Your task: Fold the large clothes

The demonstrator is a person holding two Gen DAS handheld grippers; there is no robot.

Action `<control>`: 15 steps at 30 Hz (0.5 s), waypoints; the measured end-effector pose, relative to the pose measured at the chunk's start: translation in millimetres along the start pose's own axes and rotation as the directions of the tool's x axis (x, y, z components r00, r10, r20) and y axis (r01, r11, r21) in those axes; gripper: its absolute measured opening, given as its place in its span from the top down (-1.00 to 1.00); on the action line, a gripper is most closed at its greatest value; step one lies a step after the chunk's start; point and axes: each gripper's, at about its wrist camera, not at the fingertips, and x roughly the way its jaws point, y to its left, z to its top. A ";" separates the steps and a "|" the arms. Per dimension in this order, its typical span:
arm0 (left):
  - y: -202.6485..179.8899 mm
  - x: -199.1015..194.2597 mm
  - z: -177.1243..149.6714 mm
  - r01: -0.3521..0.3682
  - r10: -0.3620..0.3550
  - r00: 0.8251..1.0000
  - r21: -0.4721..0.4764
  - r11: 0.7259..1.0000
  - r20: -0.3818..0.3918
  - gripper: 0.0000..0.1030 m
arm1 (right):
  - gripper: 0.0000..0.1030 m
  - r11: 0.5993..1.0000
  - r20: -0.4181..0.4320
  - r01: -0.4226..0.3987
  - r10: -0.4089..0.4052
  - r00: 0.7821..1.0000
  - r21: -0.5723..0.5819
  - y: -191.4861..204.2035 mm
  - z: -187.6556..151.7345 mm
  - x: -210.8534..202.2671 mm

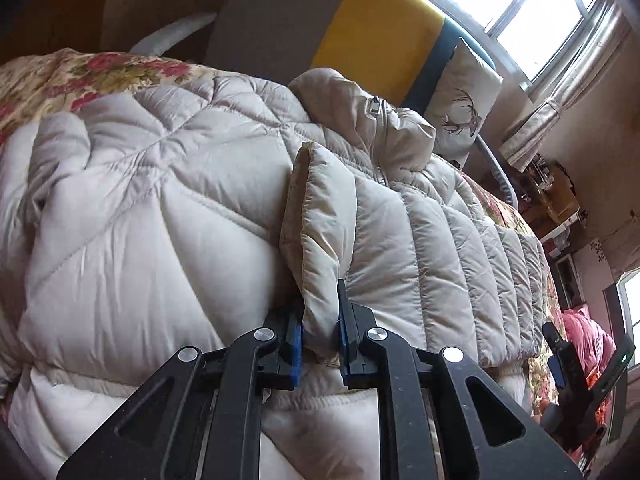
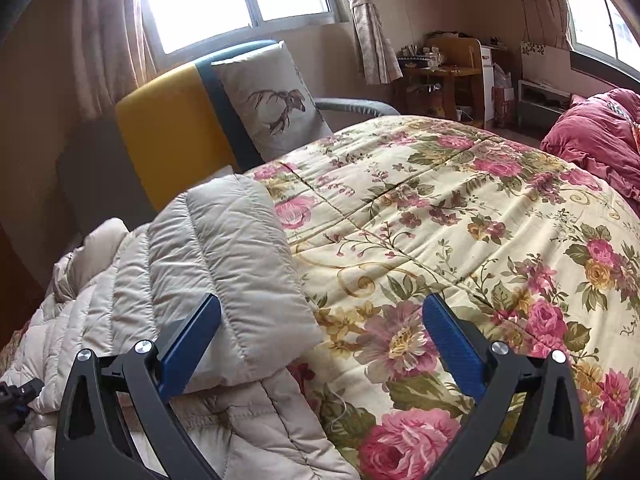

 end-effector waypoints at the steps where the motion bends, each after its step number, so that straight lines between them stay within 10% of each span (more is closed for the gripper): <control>1: -1.4 0.7 -4.1 0.004 -0.004 1.000 0.012 1.000 0.012 0.75 | -0.96 1.000 -0.013 0.008 -0.008 1.000 -0.023 4.8 5.5 0.9; 10: -13.7 8.0 -16.4 -0.023 0.020 0.999 0.084 0.996 0.044 0.67 | -0.96 0.941 -0.096 0.202 -0.235 0.967 -0.272 36.4 27.6 70.0; 15: -19.2 22.9 -19.5 -0.026 0.022 0.999 0.134 0.991 0.029 0.52 | -0.96 0.964 -0.195 0.176 -0.216 0.957 -0.201 13.7 21.7 96.0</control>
